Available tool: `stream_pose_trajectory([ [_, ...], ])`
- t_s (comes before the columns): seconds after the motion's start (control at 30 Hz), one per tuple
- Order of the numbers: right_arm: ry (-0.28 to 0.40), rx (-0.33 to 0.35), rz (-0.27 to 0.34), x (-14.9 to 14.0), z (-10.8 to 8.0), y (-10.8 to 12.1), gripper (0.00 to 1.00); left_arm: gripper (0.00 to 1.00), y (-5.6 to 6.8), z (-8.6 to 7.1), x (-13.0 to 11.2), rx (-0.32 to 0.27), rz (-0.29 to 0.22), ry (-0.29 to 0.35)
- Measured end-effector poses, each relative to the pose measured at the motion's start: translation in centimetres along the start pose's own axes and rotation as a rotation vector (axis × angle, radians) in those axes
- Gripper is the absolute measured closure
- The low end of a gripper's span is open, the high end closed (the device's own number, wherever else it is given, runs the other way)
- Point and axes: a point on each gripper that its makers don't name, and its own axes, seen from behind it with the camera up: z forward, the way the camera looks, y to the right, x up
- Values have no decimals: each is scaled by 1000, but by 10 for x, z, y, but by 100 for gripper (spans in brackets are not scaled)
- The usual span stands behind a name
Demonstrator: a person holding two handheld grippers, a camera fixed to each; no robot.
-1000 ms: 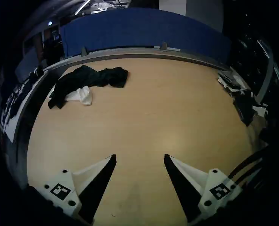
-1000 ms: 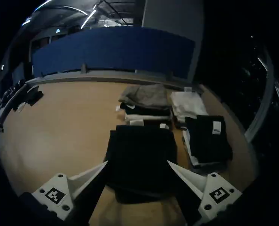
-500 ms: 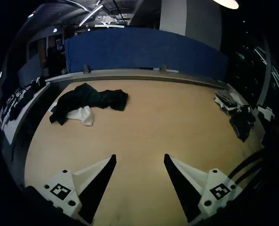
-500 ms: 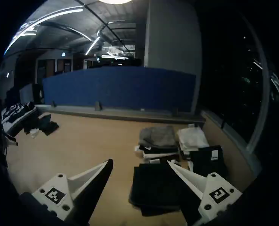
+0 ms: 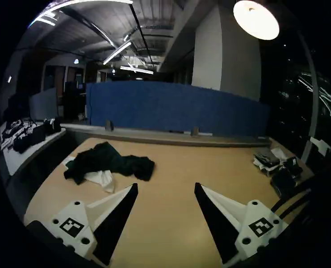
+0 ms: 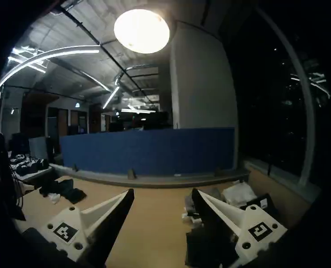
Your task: Fold towel
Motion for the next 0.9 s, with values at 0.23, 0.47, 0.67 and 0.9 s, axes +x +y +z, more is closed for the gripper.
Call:
stream_pose_trajectory([
  [0.23,60,-32,-94,12,-1,-21,0,6,-3,-3,32,19,-17,128],
  [0.47,68,-60,-83,16,5,-26,0,6,-15,-6,51,58,-31,205],
  [0.67,67,-82,-63,15,7,-26,0,6,-29,-13,65,97,-39,270],
  [0.9,55,-81,-75,12,8,-36,0,6,-37,-21,75,113,-30,324],
])
